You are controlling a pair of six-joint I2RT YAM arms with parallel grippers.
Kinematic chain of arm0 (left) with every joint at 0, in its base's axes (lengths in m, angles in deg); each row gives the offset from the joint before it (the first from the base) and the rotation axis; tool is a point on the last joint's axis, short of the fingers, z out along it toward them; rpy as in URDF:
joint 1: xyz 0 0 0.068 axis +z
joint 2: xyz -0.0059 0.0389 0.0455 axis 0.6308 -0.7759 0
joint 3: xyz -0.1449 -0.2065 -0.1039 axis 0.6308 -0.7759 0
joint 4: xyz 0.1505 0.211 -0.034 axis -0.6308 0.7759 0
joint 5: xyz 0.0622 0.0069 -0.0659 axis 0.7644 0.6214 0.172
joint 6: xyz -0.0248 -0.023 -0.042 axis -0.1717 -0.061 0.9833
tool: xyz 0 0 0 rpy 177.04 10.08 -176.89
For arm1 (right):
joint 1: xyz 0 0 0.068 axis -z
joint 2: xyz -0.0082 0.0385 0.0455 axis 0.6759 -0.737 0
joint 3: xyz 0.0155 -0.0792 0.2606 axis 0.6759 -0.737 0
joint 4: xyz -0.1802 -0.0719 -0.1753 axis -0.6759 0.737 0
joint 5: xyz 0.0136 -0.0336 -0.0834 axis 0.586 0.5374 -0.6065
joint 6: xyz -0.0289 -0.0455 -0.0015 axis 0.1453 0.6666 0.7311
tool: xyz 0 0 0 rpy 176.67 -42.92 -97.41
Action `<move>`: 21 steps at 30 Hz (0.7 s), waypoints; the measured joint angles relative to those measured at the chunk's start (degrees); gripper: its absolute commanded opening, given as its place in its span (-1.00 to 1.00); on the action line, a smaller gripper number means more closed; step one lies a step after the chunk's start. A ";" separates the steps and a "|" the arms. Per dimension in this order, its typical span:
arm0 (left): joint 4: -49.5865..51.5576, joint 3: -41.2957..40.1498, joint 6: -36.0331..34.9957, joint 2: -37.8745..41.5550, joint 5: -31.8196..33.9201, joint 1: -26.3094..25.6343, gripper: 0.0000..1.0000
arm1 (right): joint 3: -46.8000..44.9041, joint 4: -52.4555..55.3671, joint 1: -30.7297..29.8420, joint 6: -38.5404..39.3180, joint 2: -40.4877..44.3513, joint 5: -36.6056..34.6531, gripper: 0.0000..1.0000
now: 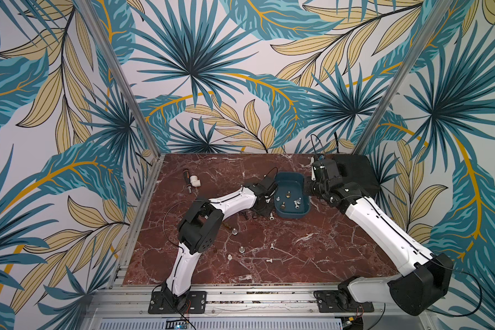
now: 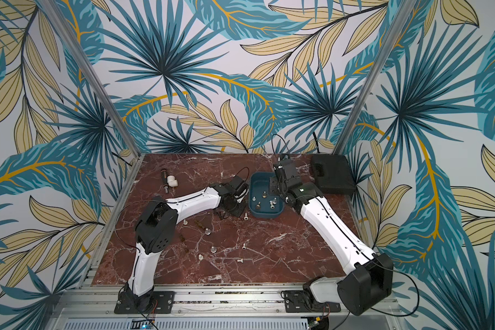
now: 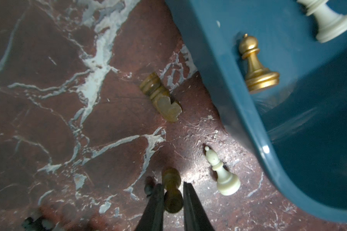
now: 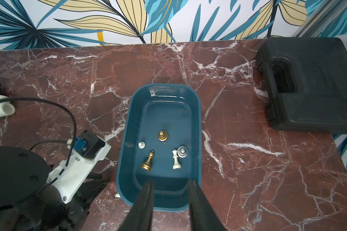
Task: Put the chess pieces into the storage box
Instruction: Pick up the chess piece at the center of the board, then place the chess piece in the storage box.
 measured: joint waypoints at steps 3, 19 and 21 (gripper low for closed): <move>0.83 0.44 -0.20 0.04 0.63 0.00 -0.82 | 0.00 0.00 0.02 0.17 0.00 -0.20 -0.32; -0.92 9.05 -1.79 8.68 2.43 0.00 -0.91 | -0.74 -0.15 0.00 0.55 4.17 -1.07 -0.32; -2.34 11.58 -1.95 7.23 1.44 0.00 -0.91 | -1.38 -0.20 0.04 0.57 4.98 -1.49 -0.32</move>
